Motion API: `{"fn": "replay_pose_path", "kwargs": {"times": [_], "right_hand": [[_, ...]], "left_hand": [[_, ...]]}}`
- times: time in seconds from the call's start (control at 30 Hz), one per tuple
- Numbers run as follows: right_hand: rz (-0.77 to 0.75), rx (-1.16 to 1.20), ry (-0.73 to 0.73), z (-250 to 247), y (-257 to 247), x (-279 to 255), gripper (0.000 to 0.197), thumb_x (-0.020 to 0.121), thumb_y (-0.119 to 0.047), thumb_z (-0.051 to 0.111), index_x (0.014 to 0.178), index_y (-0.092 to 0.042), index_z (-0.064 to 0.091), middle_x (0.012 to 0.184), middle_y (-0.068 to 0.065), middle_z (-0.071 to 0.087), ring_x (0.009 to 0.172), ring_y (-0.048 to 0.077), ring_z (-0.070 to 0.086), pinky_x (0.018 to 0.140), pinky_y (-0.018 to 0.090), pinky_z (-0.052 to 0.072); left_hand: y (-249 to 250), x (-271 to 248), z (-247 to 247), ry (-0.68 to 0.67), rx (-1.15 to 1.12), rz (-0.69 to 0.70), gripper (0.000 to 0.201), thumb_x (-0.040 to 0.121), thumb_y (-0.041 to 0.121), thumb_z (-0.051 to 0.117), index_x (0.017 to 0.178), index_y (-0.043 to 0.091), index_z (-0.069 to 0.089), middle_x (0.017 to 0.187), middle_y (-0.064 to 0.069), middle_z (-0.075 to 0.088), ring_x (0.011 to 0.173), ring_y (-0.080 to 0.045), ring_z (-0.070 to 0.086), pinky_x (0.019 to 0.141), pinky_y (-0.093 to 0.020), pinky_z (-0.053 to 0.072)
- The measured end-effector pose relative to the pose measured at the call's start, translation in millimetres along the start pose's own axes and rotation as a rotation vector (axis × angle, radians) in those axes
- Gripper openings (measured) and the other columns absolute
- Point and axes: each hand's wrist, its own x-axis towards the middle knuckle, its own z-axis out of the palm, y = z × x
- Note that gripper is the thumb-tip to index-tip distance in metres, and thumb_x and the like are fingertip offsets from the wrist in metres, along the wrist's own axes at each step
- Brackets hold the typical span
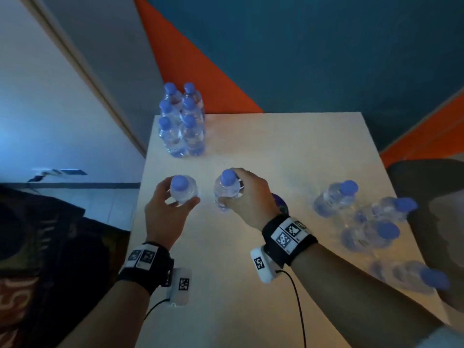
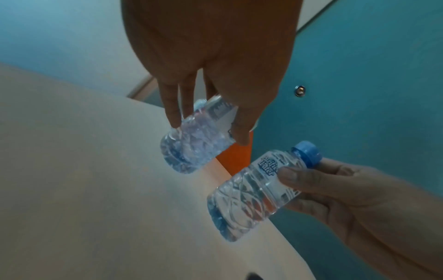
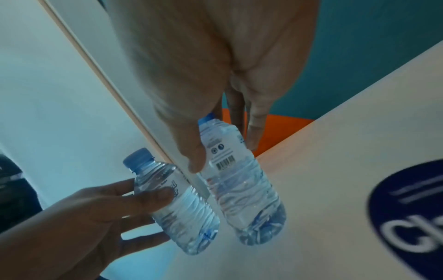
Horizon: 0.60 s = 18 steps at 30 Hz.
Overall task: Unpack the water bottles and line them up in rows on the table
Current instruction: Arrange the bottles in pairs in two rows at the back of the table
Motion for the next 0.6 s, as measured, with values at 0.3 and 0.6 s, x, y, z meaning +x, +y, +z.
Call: {"fn": "replay_pose_path", "kwargs": {"times": [0.3, 0.6], "right_hand": [[-0.051, -0.077, 0.0, 78.6, -34.1, 106.3, 0.045, 0.072, -0.018, 0.085, 0.112, -0.02, 0.065, 0.103, 0.003, 0.074, 0.094, 0.027, 0.069, 0.086, 0.044, 0.059], [-0.062, -0.157, 0.114, 94.1, -31.8, 148.7, 0.053, 0.07, -0.02, 0.087, 0.118, -0.015, 0.064, 0.121, 0.007, 0.056, 0.101, 0.027, 0.065, 0.092, 0.035, 0.054]], "left_hand": [[-36.5, 117.1, -14.7, -0.048, 0.155, 0.0, 0.059, 0.07, 0.018, 0.089, 0.123, 0.025, 0.062, 0.108, 0.011, 0.072, 0.097, -0.013, 0.07, 0.08, -0.02, 0.054], [-32.9, 164.8, -5.9, -0.125, 0.15, 0.007, 0.057, 0.067, 0.027, 0.086, 0.115, 0.037, 0.057, 0.104, 0.012, 0.072, 0.096, -0.015, 0.072, 0.086, -0.042, 0.061]]}}
